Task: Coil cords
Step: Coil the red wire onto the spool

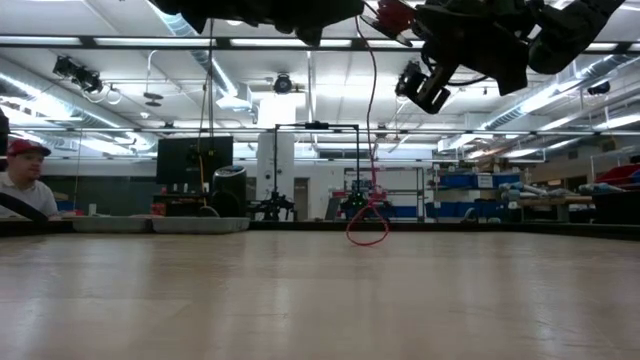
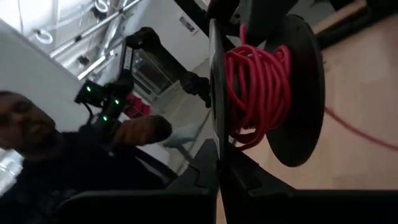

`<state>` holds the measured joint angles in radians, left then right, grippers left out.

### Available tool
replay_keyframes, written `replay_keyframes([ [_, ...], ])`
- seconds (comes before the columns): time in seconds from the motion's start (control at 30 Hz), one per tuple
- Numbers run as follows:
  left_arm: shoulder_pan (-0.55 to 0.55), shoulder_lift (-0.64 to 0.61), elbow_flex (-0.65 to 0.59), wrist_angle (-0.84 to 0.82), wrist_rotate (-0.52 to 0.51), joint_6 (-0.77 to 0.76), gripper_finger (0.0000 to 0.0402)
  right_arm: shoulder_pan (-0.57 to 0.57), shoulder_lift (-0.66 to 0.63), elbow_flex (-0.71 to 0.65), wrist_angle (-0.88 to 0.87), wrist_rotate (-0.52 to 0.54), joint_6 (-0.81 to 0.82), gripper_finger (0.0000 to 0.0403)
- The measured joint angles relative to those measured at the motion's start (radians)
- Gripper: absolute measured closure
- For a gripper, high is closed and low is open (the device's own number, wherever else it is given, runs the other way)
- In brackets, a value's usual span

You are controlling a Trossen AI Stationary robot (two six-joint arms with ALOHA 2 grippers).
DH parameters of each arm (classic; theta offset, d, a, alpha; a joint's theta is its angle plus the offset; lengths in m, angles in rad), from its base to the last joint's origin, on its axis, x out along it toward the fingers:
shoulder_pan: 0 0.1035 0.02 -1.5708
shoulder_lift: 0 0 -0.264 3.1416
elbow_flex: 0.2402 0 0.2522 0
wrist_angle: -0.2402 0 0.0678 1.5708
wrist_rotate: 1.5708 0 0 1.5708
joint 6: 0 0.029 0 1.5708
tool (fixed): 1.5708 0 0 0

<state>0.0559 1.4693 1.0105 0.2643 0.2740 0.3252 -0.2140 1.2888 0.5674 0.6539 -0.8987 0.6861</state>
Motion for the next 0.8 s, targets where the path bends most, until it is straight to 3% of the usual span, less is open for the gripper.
replay_keyframes([
  [0.53, -0.018, 0.001, 0.003, 0.047, -0.138, 0.445, 0.0400, 0.018, 0.000, 0.000, 0.006, -0.011, 0.222, 0.0403],
  [0.8, -0.018, 0.026, 0.003, 0.123, -0.145, 0.525, 0.0400, 0.052, 0.000, 0.000, 0.042, -0.032, 0.289, 0.0403],
])
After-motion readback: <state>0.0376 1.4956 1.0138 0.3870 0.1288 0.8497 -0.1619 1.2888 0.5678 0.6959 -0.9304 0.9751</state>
